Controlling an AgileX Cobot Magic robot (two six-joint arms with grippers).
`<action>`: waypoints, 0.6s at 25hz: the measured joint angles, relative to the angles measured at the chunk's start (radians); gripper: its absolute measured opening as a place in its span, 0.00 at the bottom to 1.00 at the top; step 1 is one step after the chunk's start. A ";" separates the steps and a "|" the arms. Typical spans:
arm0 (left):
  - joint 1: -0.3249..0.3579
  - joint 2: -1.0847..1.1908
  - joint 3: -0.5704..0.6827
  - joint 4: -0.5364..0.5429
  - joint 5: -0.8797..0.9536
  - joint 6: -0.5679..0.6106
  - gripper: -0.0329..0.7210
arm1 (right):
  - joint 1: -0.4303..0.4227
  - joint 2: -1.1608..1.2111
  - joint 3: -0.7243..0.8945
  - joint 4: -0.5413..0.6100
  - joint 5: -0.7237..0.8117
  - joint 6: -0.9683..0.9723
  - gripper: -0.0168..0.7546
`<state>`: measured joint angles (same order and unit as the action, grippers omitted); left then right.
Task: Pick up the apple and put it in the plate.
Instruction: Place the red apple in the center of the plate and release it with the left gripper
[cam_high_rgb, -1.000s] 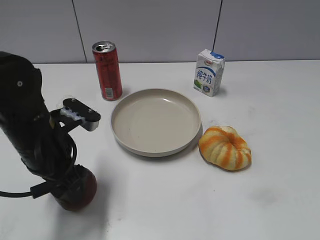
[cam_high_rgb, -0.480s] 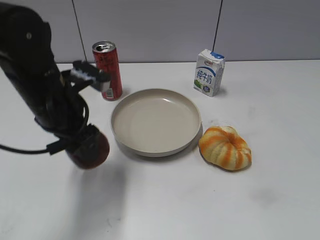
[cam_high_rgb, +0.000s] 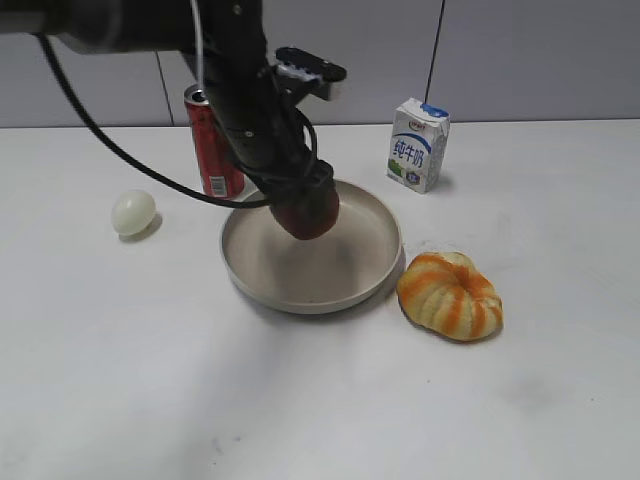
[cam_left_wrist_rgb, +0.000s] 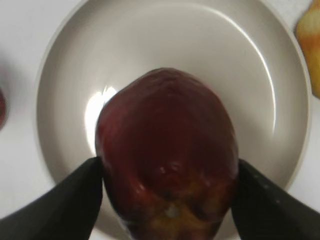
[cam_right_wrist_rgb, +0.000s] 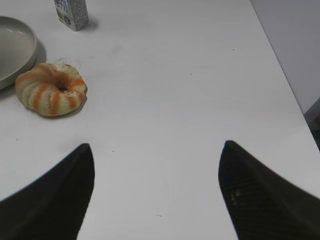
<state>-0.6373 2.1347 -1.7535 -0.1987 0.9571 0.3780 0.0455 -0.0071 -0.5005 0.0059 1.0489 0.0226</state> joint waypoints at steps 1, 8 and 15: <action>-0.009 0.040 -0.036 0.005 0.015 0.000 0.81 | 0.000 0.000 0.000 0.000 0.000 0.000 0.78; -0.022 0.156 -0.157 0.015 0.111 0.000 0.81 | 0.000 0.000 0.000 0.000 0.000 0.000 0.78; -0.022 0.137 -0.166 0.016 0.124 -0.010 0.92 | 0.000 0.000 0.000 0.000 0.000 0.000 0.78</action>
<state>-0.6589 2.2719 -1.9195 -0.1827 1.0808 0.3678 0.0455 -0.0071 -0.5005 0.0059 1.0489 0.0226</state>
